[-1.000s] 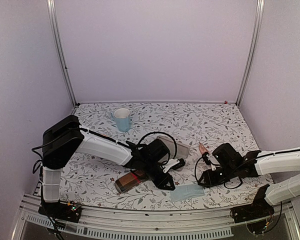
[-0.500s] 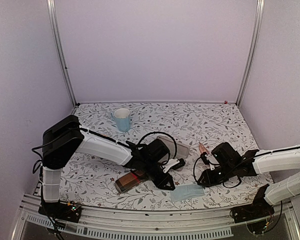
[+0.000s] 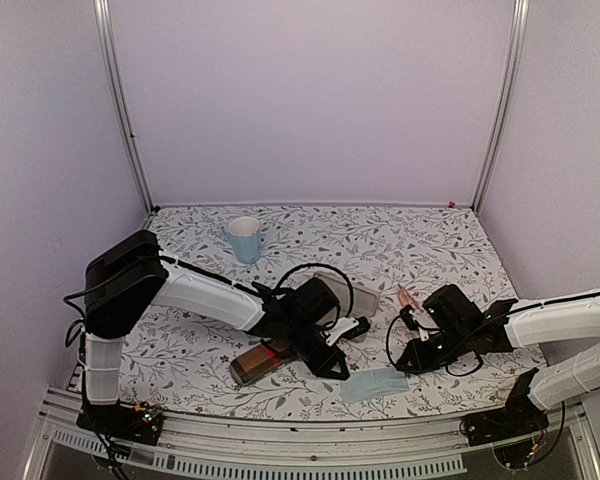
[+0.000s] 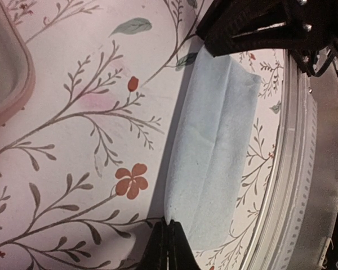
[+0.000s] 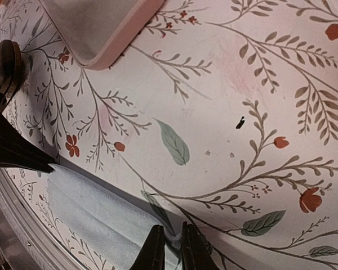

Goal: Organize the sunglasses
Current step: Pick up the folded cleaning cloth from the center of the board, then place the folded cleaning cloth in the sunglasses case.

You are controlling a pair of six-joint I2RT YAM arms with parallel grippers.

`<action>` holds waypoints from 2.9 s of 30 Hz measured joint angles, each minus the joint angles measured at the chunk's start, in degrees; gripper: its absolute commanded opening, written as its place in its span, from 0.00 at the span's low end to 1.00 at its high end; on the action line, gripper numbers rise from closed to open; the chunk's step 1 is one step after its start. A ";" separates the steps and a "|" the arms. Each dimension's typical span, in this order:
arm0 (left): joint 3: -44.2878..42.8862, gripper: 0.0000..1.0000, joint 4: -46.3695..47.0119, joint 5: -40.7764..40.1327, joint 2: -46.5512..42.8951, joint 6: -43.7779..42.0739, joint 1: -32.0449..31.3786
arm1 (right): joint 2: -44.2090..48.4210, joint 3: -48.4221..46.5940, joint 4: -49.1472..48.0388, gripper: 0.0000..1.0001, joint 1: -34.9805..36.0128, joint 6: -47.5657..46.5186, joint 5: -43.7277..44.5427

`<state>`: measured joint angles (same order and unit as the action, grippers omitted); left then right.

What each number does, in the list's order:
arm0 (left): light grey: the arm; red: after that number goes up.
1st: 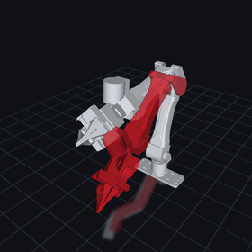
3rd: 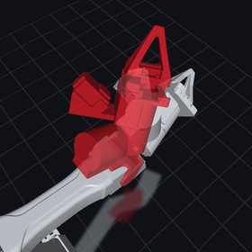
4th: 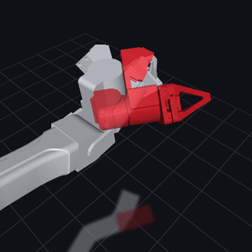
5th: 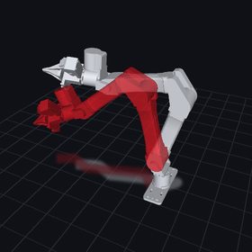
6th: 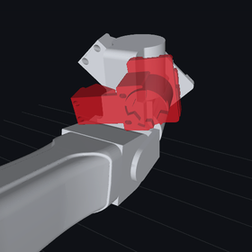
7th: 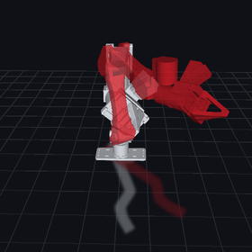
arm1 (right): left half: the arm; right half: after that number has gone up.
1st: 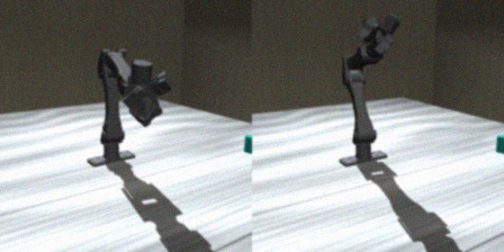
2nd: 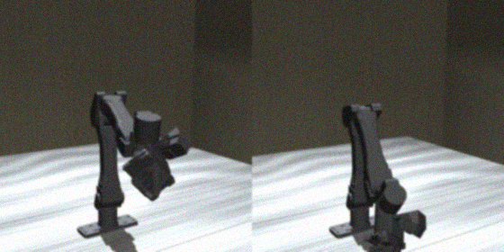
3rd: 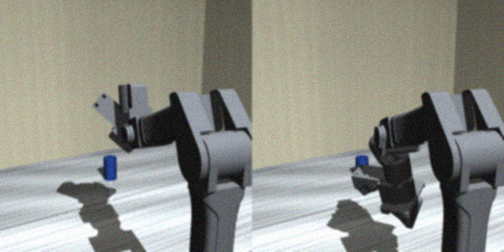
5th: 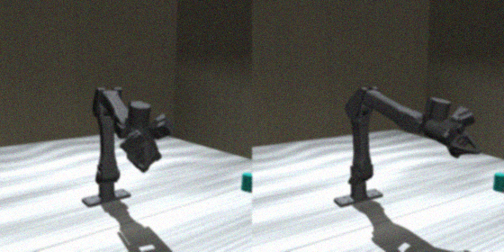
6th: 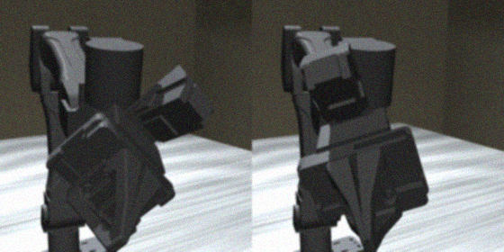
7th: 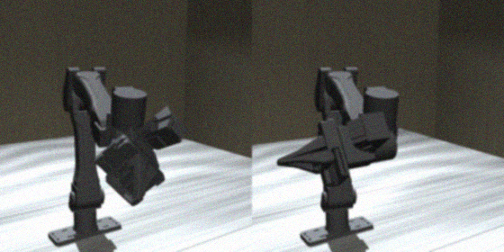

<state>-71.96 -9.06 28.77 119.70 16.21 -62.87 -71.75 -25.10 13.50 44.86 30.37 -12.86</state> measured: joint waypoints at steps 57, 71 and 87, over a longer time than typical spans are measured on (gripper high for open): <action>-7.02 0.00 -14.45 -6.01 -3.39 -10.67 16.13 | -18.69 -18.40 -11.93 0.00 -0.26 -3.32 0.15; -13.11 0.00 -16.15 -6.78 -0.87 -11.93 18.05 | -21.35 -20.87 -12.26 0.00 -0.31 -3.32 4.02; -14.97 0.00 -16.92 -6.82 2.47 -12.20 18.53 | -23.28 -22.69 -10.91 0.00 -0.44 -4.22 6.60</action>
<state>-86.94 -25.98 21.96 122.17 4.01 -44.34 -95.02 -47.79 2.59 44.42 26.15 -6.26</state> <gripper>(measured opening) 0.007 0.005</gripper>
